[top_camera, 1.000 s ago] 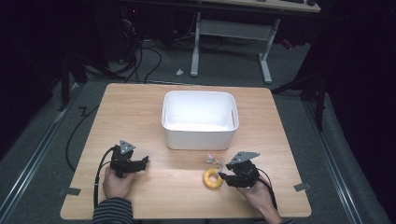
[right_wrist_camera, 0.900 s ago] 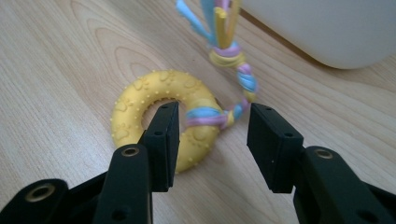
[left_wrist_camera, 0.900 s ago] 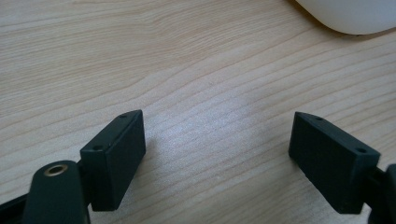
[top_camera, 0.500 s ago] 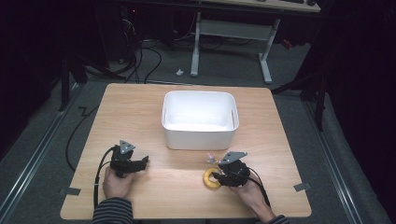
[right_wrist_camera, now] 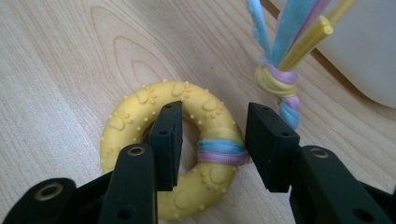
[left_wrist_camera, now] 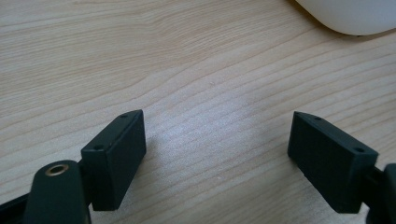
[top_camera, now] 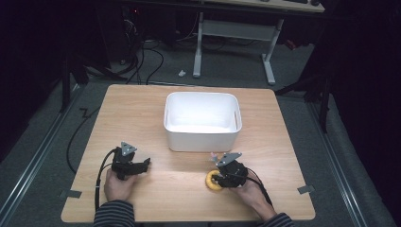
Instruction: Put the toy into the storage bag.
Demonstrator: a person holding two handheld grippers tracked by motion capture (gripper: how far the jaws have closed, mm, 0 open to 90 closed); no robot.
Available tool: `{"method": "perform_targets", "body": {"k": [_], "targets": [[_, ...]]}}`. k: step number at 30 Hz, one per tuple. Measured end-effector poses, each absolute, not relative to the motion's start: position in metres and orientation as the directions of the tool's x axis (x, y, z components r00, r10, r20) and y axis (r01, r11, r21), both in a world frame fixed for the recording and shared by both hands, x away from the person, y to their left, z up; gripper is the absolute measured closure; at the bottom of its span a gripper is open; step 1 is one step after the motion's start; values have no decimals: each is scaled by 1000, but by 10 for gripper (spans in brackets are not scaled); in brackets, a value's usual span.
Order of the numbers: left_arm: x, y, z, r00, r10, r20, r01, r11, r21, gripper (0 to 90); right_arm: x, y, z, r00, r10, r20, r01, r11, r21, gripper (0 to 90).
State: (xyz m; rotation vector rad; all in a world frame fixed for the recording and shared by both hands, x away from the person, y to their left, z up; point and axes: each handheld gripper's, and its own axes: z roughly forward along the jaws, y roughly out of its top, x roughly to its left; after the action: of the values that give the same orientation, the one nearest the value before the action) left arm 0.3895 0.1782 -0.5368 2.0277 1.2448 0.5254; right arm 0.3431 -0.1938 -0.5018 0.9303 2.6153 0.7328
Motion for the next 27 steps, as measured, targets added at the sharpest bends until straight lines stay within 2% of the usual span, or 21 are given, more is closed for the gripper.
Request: {"method": "perform_targets", "body": {"k": [2,6,12,27], "targets": [[389,178,-537,459,889,-15,609,-302,733,196,344,-194,-502,-760,645,-73,512,665,544,576],[390,178,-537,457,889,-15,609,-301,734,198,351,-201,-504,-768,640,10,538,637,552,580],[390,178,-537,457,890,-15,610,-301,733,199,353,-204,-506,-779,626,40,543,642,542,608],[390,178,-537,453,891,-17,612,-297,733,203,350,-202,-506,-793,609,4,521,674,524,650]]}}
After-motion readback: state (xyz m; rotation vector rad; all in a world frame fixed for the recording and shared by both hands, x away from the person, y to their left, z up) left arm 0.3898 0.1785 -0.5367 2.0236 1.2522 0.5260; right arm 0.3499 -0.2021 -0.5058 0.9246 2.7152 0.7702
